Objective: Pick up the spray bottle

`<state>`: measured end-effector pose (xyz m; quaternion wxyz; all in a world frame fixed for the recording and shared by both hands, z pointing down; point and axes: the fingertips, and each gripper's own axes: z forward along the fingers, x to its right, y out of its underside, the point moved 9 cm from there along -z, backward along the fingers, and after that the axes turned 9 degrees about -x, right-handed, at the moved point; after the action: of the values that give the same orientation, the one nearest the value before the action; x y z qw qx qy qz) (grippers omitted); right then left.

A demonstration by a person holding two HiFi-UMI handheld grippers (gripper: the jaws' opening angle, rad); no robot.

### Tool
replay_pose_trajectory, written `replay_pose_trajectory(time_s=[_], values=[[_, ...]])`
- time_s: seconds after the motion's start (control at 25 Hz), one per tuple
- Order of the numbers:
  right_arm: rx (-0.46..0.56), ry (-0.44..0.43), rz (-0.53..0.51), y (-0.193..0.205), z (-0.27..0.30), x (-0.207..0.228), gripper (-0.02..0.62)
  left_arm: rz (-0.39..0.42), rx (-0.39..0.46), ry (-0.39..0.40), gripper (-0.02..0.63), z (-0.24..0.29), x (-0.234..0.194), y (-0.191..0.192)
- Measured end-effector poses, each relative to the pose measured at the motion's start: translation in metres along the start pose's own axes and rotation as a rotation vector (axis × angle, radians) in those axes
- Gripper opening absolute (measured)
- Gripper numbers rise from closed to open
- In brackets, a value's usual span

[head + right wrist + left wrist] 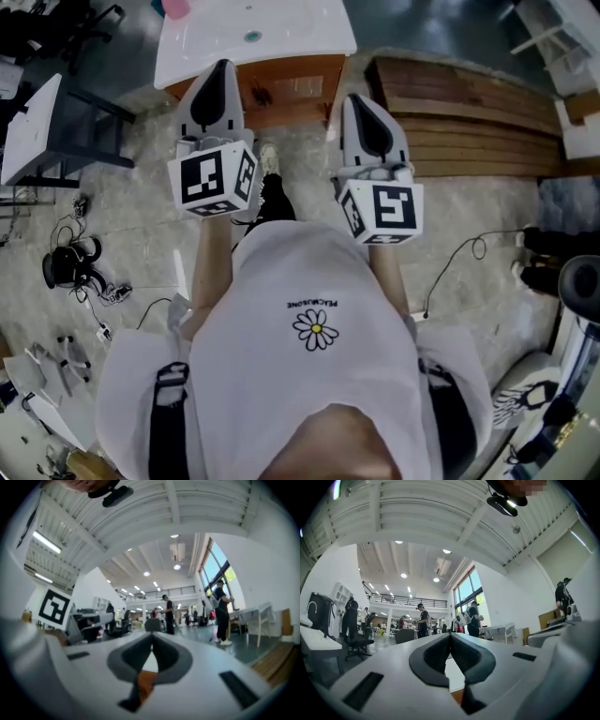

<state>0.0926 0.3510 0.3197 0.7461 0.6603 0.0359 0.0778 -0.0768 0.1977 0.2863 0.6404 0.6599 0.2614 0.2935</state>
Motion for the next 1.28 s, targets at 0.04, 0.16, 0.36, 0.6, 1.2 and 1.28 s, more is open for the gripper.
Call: replay_pose_trajectory(time_s=[0.04,0.16,0.36,0.6,1.2,1.28], values=[[-0.003,0.001,0.014,0.002,0.004,0.003,0.031,0.018,-0.004,0.004,0.020,0.004,0.001,0.002],[-0.014,-0.001,0.038,0.007,0.020,0.005,0.029,0.033,-0.029,0.016,0.020,0.014,-0.004,0.011],[-0.055,-0.001,-0.004,0.014,0.052,-0.005,0.029,0.002,-0.069,0.020,0.020,0.040,-0.028,0.027],[-0.110,-0.013,-0.007,0.012,0.108,-0.003,0.031,-0.016,-0.091,0.013,0.020,0.089,-0.062,0.032],[-0.131,0.008,-0.019,-0.011,0.273,-0.014,0.031,-0.074,-0.130,-0.009,0.020,0.207,-0.173,0.050],[-0.142,0.001,-0.016,-0.007,0.292,-0.014,0.029,-0.103,-0.140,-0.001,0.020,0.222,-0.183,0.059]])
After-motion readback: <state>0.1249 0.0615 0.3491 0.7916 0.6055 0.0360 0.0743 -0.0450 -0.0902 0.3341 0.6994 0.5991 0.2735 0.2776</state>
